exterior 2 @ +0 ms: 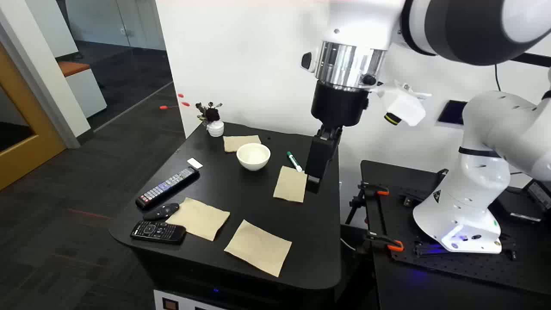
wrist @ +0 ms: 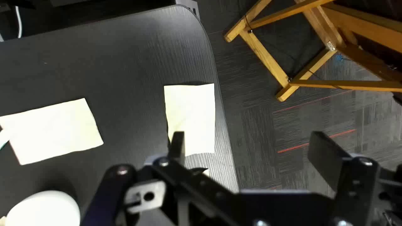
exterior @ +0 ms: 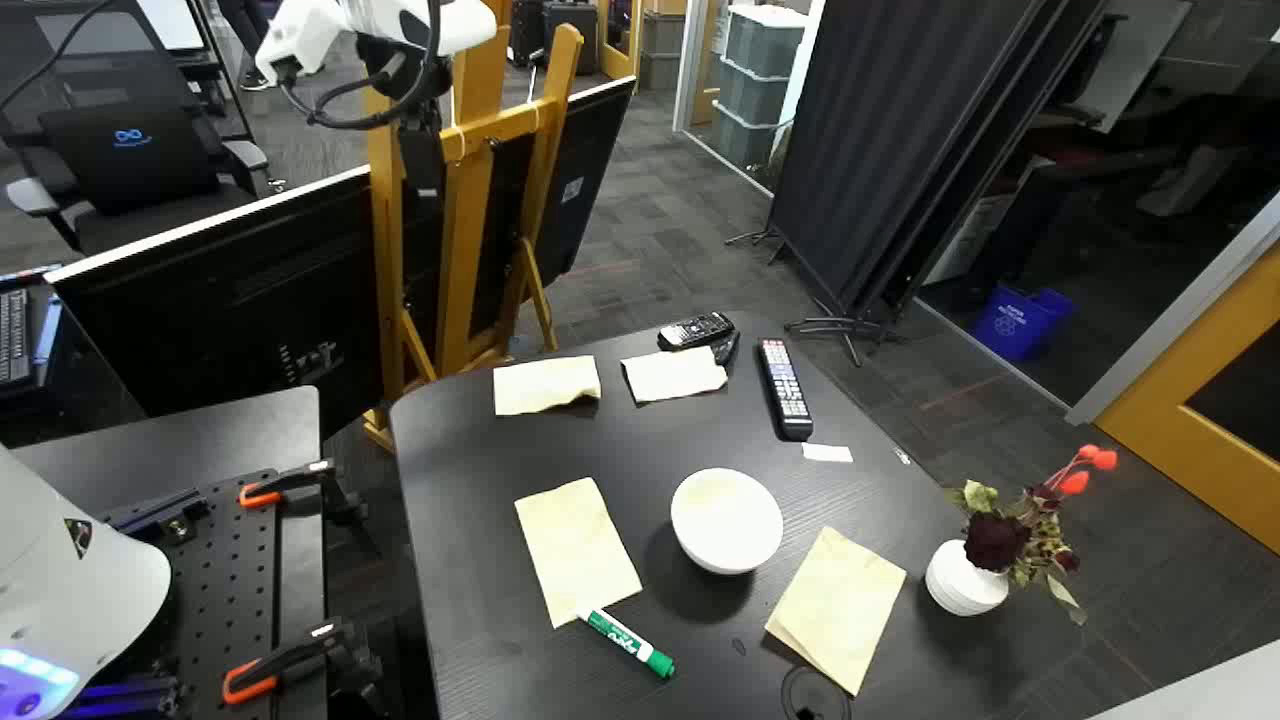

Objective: Put the green marker in the white bowl

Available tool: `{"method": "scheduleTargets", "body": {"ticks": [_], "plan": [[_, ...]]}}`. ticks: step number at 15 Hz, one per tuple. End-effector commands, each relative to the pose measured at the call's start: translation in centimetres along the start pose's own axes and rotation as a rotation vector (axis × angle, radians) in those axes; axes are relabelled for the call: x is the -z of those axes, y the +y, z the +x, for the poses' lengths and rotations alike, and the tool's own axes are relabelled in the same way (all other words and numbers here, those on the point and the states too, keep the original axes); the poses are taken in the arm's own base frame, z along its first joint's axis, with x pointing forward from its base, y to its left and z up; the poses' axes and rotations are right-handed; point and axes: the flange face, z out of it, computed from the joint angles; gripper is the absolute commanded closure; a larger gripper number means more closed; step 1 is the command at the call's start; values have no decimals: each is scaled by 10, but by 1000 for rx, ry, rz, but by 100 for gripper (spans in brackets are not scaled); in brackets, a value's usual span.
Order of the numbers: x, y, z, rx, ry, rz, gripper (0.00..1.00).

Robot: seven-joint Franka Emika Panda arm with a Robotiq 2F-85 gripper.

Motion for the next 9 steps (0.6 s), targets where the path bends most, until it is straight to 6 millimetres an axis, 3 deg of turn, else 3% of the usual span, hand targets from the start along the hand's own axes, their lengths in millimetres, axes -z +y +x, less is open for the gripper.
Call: {"method": "scheduleTargets", "body": {"ticks": [1, 6, 9], "plan": [[0, 0, 0, 0, -1, 0, 0], [1, 1, 2, -13, 11, -3, 0], [9, 18, 11, -85, 78, 2, 0]]}}
